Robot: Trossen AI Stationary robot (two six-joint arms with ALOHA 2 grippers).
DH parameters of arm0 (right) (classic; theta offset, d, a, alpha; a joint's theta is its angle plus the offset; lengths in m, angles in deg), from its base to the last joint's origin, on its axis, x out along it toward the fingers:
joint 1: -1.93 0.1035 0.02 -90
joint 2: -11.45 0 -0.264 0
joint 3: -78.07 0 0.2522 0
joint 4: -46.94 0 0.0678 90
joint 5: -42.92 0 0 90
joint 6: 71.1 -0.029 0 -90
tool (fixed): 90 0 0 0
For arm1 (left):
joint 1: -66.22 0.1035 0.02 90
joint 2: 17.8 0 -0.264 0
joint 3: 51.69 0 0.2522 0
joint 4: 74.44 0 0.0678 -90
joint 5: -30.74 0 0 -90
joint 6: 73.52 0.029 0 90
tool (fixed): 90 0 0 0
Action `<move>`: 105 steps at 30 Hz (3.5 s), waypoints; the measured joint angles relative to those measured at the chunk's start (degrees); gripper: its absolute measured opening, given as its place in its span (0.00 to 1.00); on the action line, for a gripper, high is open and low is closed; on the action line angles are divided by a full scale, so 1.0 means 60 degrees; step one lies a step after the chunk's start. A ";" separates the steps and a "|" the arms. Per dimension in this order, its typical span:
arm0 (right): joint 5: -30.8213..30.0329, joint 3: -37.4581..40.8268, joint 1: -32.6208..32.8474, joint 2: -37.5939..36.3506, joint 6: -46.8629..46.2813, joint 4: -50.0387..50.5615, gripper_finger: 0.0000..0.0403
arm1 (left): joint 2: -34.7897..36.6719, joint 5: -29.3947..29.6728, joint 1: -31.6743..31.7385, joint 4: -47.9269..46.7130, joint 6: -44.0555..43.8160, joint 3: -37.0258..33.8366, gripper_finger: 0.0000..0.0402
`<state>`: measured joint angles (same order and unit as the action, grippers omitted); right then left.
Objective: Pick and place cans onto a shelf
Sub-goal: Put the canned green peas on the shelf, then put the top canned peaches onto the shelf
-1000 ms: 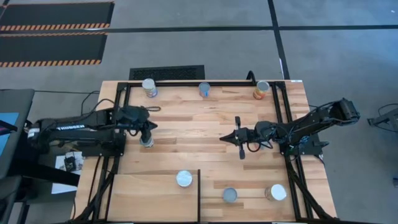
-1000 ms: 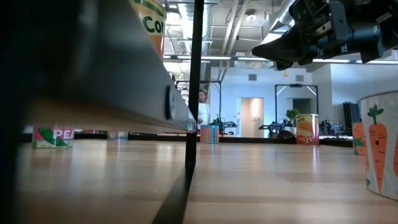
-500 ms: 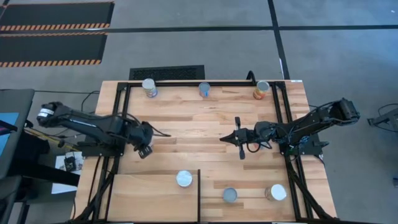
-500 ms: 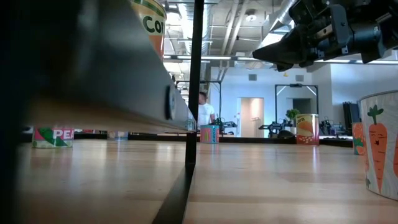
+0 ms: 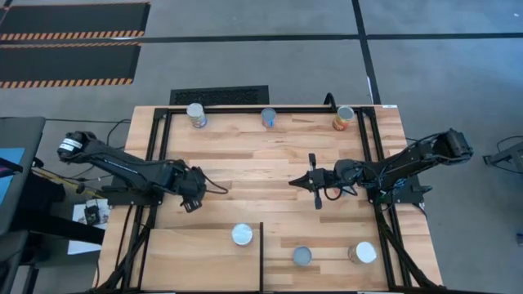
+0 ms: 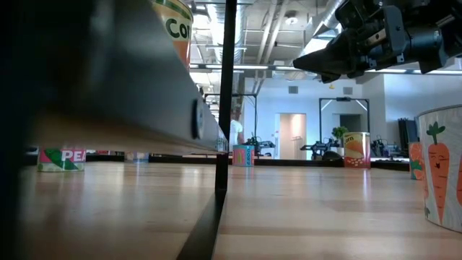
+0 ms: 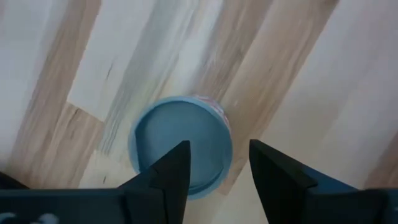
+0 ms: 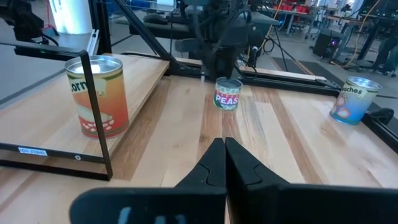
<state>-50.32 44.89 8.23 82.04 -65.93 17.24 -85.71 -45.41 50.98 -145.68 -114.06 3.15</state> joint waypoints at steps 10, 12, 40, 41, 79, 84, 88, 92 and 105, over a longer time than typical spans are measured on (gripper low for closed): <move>0.0000 0.0000 0.0000 0.0000 -0.0003 0.0032 0.02 | -0.1140 0.0120 -0.0234 0.0070 0.0392 0.0000 0.31; 0.0000 0.0000 0.0000 0.0000 -0.0003 0.0032 0.02 | -0.1259 0.0145 -0.0230 0.0064 0.0659 0.0013 0.24; 0.0001 0.0000 -0.0004 0.0000 0.0077 0.0178 0.02 | -0.0555 -0.4053 -0.4651 -0.1856 -0.4066 0.3115 0.00; 0.0002 0.0000 -0.0004 0.0000 0.0077 0.0178 0.02 | -0.0555 -0.3864 -0.5002 -0.1865 -0.4641 0.3115 0.00; 0.0001 0.0000 -0.0004 0.0000 0.0124 0.0236 0.02 | -0.1418 -0.3174 -0.6838 -0.0464 -0.8553 0.2328 0.09; 0.0000 0.0000 -0.0004 0.0000 0.0146 0.0240 0.02 | -0.1421 -0.3351 -0.6838 -0.0376 -0.8560 0.2324 0.16; 0.0000 0.0000 -0.0004 0.0000 0.0148 0.0238 0.02 | -0.1302 -0.3458 -0.6838 -0.0209 -0.8579 0.2313 0.20; 0.0000 0.0000 -0.0004 0.0000 0.0146 0.0236 0.02 | -0.1016 -0.3475 -0.6801 -0.0215 -0.8616 0.2313 0.22; 0.0004 0.0000 -0.0004 0.0000 0.0146 0.0239 0.02 | 0.0176 -0.1825 -0.5703 -0.0345 -0.7178 0.2313 0.22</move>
<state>-50.30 44.89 8.21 82.04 -65.05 18.67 -84.65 -56.36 16.76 -147.75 -157.13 17.03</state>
